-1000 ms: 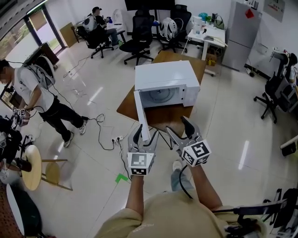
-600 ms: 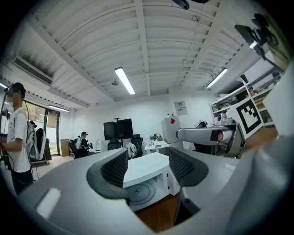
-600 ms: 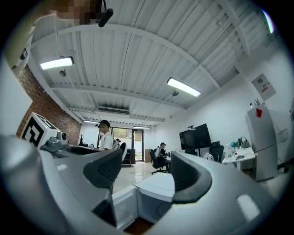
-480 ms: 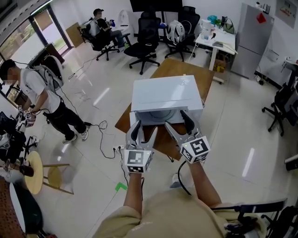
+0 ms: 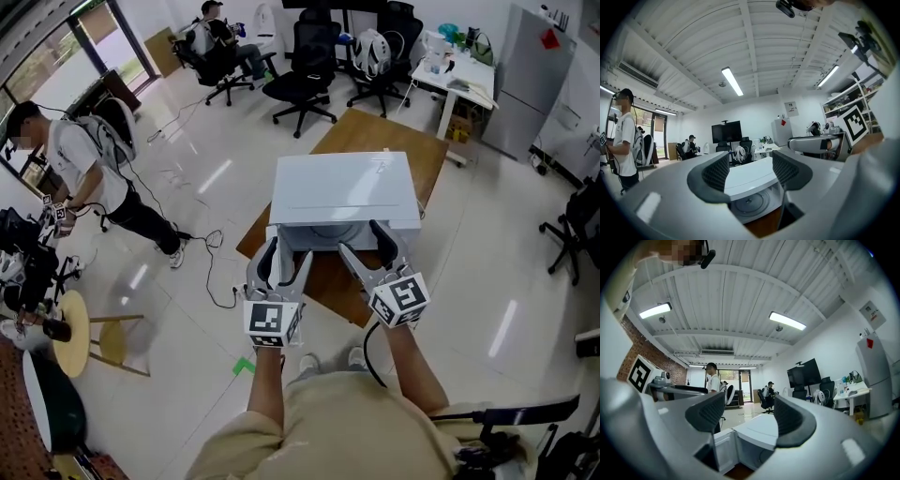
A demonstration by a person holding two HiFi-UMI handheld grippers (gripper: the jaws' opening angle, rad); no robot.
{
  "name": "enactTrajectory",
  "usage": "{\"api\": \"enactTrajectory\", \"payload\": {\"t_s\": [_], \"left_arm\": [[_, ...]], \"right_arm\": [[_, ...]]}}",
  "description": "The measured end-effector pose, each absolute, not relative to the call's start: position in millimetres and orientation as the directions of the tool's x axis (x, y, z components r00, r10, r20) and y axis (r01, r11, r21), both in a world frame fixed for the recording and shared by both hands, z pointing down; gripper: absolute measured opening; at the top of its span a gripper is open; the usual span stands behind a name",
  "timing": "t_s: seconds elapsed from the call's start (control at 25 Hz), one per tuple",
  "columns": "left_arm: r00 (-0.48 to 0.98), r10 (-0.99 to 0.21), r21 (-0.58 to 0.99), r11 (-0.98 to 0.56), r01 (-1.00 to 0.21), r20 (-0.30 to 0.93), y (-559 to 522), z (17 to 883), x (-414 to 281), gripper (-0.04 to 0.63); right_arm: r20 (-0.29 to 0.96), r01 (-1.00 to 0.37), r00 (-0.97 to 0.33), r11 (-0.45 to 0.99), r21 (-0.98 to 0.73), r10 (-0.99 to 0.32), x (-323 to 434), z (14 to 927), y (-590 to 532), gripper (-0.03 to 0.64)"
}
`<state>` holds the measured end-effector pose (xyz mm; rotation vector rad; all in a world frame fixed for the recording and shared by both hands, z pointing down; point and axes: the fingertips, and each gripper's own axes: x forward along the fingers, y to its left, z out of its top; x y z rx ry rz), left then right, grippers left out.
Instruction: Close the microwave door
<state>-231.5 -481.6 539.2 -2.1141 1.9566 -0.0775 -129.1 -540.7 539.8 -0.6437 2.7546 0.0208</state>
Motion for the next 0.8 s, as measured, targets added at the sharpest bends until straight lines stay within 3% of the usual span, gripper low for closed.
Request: {"api": "enactTrajectory", "payload": {"t_s": [0.28,0.6,0.8], "left_arm": [[0.149,-0.987,-0.21,-0.132,-0.969,-0.066,-477.0,557.0,-248.0,0.29],[0.165,-0.976,-0.183,-0.19,-0.964,0.143,-447.3,617.1,-321.4,0.316],[0.227,-0.929,-0.281,-0.31,-0.908,0.291,-411.5,650.3,-378.2,0.425]], "right_arm": [[-0.297,-0.448,-0.849,0.893,-0.035,-0.437,-139.6,529.4,-534.1,0.318],[-0.265,-0.459,-0.848,0.886,-0.066,-0.459,-155.6,532.2,-550.2,0.318],[-0.253,-0.446,-0.858,0.893,-0.066,-0.447,-174.2,530.6,-552.0,0.318]]}}
